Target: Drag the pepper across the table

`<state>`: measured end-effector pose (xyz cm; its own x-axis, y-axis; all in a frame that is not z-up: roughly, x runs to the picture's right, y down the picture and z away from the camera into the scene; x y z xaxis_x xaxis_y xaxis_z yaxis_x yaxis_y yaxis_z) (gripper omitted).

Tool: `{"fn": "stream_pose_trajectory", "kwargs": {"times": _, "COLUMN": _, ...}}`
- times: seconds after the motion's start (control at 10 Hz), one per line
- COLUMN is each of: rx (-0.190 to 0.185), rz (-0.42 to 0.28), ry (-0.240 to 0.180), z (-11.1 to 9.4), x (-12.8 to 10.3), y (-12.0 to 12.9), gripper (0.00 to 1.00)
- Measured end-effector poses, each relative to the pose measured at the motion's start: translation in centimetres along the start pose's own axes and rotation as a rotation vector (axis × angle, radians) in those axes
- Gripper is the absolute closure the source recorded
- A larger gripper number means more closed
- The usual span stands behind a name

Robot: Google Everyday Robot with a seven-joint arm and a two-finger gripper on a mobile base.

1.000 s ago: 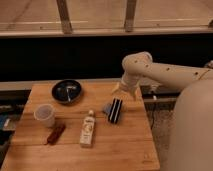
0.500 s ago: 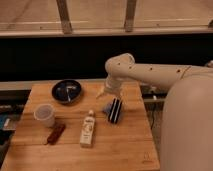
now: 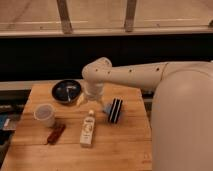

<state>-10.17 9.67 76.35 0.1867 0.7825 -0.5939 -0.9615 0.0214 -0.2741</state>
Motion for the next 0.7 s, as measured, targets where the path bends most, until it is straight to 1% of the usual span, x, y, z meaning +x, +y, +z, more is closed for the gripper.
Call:
{"fn": "stream_pose_trajectory", "kwargs": {"times": 0.1, "rx": -0.012, "rz": -0.026, "ry": 0.002, "z": 0.19, "x": 0.31, "y": 1.59, "gripper": 0.25}}
{"fn": "stream_pose_trajectory", "kwargs": {"times": 0.2, "rx": 0.001, "rz": -0.020, "ry": 0.003, "z": 0.17, "x": 0.30, "y": 0.82, "gripper": 0.25}}
{"fn": "stream_pose_trajectory", "kwargs": {"times": 0.3, "rx": 0.002, "rz": -0.017, "ry": 0.003, "z": 0.13, "x": 0.30, "y": 0.62, "gripper": 0.25}}
{"fn": "stream_pose_trajectory", "kwargs": {"times": 0.5, "rx": -0.002, "rz": -0.022, "ry": 0.003, "z": 0.14, "x": 0.30, "y": 1.03, "gripper": 0.25}}
{"fn": "stream_pose_trajectory", "kwargs": {"times": 0.6, "rx": 0.000, "rz": -0.018, "ry": 0.004, "z": 0.19, "x": 0.29, "y": 0.77, "gripper": 0.25}}
{"fn": "stream_pose_trajectory", "kwargs": {"times": 0.7, "rx": 0.005, "rz": -0.039, "ry": 0.019, "z": 0.60, "x": 0.39, "y": 1.16, "gripper": 0.25}}
